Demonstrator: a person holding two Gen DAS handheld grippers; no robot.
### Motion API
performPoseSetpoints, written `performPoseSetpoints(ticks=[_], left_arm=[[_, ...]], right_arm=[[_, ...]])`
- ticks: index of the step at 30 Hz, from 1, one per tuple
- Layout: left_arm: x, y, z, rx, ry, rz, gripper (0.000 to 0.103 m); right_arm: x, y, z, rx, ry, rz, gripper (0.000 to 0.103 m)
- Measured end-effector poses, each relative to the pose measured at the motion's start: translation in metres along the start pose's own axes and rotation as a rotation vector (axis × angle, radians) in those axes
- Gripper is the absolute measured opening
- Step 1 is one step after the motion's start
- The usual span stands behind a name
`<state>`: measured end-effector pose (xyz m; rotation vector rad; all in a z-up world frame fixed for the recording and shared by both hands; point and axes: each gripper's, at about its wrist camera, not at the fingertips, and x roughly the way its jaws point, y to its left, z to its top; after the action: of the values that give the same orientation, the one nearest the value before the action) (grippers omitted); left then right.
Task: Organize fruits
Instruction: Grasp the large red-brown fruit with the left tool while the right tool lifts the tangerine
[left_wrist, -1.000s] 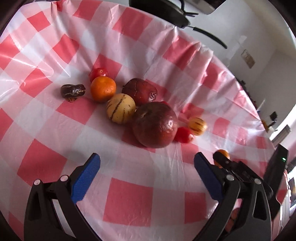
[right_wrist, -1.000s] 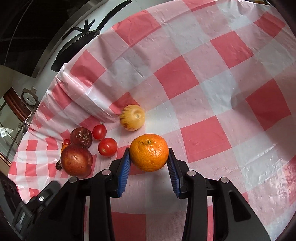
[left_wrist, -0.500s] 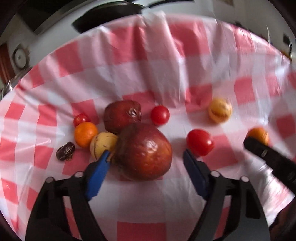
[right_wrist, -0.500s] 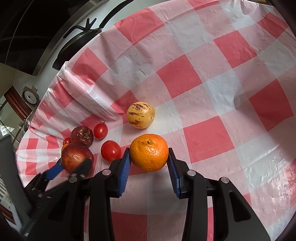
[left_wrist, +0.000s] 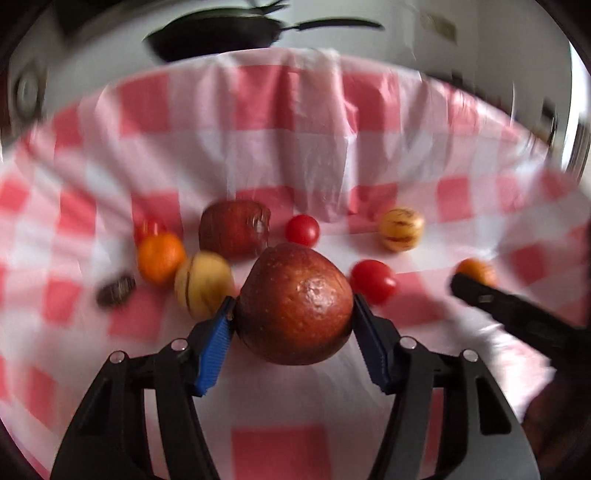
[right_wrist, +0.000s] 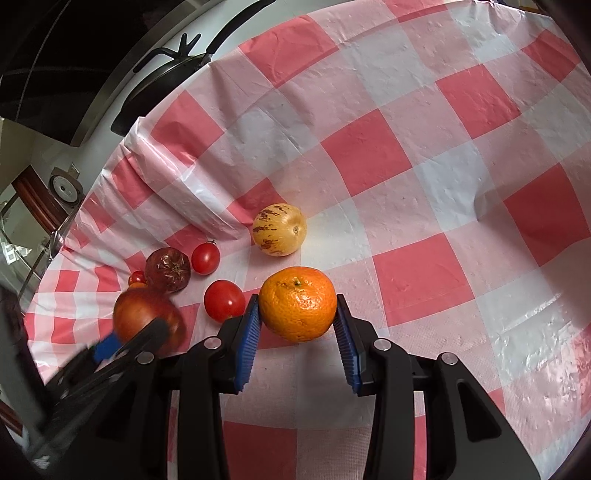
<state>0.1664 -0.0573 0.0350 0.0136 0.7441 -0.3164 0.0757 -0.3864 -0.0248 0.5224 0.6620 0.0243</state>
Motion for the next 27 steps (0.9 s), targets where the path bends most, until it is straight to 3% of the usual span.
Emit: performPoseSetpoints(ticks=[3, 5, 11, 17, 22, 27], left_arm=[[-0.033, 0.023, -0.022, -0.159, -0.019, -0.092, 0.063], [-0.055, 0.027, -0.041, -0.199, -0.032, -0.107, 0.063], [-0.104, 0.053, -0.092, -0.274, -0.081, -0.063, 0.063], [-0.108, 0.056, -0.090, -0.275, -0.092, -0.072, 0.063], [-0.101, 0.060, -0.091, -0.302, -0.054, -0.069, 0.063], [-0.114, 0.065, -0.090, -0.321, -0.102, -0.046, 0.063]], right_arm=[[0.000, -0.002, 0.001, 0.008, 0.003, 0.008, 0.040], [0.000, -0.003, 0.001, 0.015, 0.003, 0.012, 0.040], [-0.001, -0.002, 0.000, 0.004, 0.002, 0.009, 0.040], [-0.001, 0.000, 0.000, -0.009, 0.001, 0.004, 0.040], [0.001, -0.002, 0.001, 0.006, 0.006, 0.016, 0.040], [-0.002, -0.006, 0.000, 0.027, 0.002, 0.015, 0.040]])
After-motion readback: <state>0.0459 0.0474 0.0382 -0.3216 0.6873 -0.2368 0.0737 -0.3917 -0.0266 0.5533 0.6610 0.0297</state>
